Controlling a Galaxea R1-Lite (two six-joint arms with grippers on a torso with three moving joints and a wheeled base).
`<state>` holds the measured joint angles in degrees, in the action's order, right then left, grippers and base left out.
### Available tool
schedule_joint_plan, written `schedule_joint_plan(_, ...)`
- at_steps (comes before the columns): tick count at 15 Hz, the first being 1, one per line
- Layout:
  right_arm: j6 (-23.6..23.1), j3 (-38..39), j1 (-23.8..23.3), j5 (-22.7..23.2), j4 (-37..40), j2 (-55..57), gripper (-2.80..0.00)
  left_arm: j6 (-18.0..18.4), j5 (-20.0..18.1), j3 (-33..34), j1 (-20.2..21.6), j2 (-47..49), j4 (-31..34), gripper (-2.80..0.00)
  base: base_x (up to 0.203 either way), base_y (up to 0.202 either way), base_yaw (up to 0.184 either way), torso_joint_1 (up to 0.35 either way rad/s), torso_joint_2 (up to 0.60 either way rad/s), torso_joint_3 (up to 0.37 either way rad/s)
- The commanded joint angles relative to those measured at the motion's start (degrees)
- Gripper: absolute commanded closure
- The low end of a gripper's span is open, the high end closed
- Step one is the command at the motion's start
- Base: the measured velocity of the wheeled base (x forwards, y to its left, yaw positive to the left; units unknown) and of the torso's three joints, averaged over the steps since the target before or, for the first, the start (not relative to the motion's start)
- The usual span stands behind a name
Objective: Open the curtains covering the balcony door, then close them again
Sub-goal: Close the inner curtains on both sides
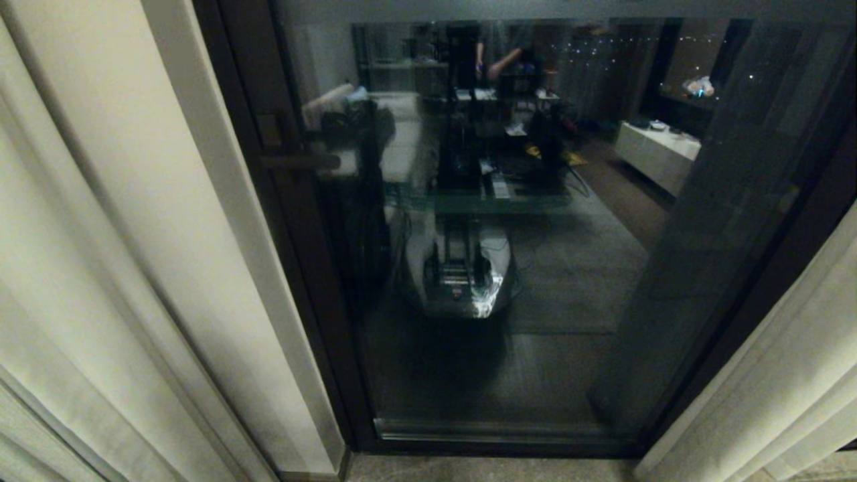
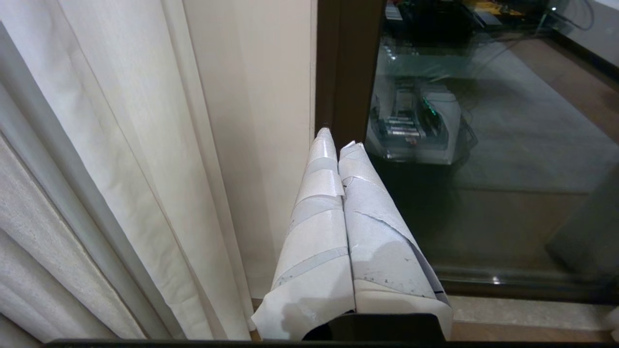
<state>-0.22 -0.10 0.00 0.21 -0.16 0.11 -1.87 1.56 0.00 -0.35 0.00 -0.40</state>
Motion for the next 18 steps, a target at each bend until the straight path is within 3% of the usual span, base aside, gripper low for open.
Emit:
schedule_joint_plan(1,0.0,0.0,0.0,0.0,0.0,0.0,0.00,-0.2,0.0,0.0,0.0,0.0,-0.1,0.00,0.000,0.000,0.000,0.000,0.00,0.000)
schedule_joint_plan(12,0.0,0.0,0.0,0.0,0.0,0.0,0.00,0.5,-0.1,0.0,0.0,0.0,-0.1,0.00,0.000,0.000,0.000,0.000,0.00,0.000)
schedule_joint_plan(18,0.0,0.0,0.0,0.0,0.0,0.0,0.00,-0.1,-0.7,-14.1,0.0,4.2,3.9,0.00,0.000,0.000,0.000,0.000,0.00,0.000)
